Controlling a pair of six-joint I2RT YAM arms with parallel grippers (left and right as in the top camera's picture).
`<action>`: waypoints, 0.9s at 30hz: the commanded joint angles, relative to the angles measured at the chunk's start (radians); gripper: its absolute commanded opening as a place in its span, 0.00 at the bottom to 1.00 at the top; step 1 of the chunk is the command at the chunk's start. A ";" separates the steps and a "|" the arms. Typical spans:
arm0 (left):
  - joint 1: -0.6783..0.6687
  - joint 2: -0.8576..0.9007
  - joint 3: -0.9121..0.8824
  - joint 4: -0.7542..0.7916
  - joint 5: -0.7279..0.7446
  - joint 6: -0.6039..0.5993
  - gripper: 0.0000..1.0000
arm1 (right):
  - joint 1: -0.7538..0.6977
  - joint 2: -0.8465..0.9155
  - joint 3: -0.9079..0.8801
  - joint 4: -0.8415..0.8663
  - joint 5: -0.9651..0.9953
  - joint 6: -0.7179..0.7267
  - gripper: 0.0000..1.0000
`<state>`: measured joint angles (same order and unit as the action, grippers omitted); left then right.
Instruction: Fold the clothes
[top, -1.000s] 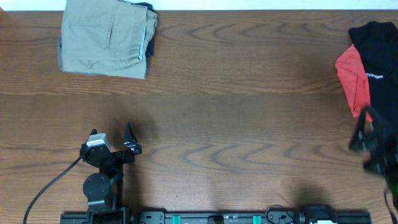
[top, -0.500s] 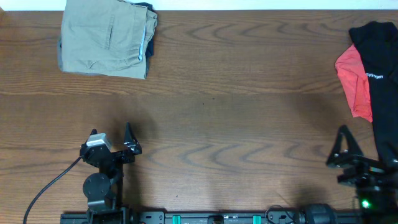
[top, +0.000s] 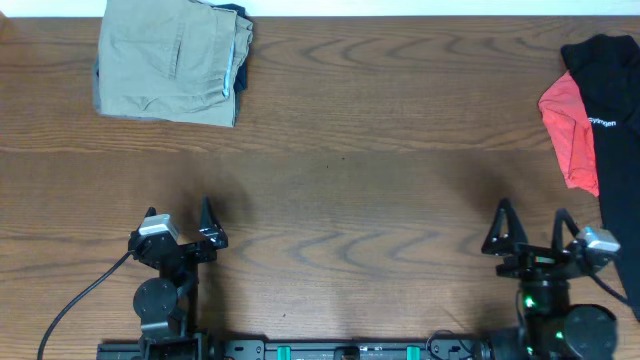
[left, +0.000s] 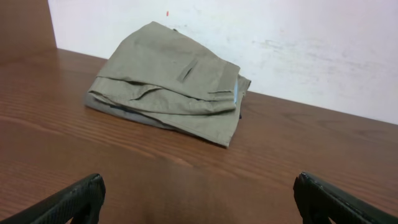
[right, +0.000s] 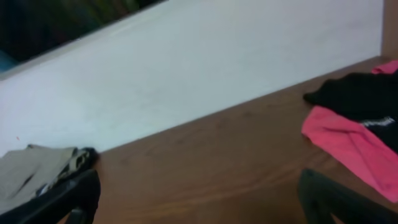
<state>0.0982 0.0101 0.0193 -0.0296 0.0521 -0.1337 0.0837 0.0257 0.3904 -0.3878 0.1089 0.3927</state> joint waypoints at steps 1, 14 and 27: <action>0.004 -0.006 -0.015 -0.037 -0.012 0.005 0.98 | 0.006 -0.019 -0.085 0.085 -0.032 -0.011 0.99; 0.004 -0.006 -0.015 -0.037 -0.012 0.005 0.98 | 0.006 -0.020 -0.361 0.511 -0.038 0.003 0.99; 0.004 -0.006 -0.015 -0.037 -0.012 0.005 0.98 | -0.026 -0.020 -0.385 0.405 -0.039 -0.020 0.99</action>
<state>0.0982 0.0101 0.0193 -0.0292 0.0521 -0.1337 0.0807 0.0116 0.0071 0.0418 0.0772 0.3882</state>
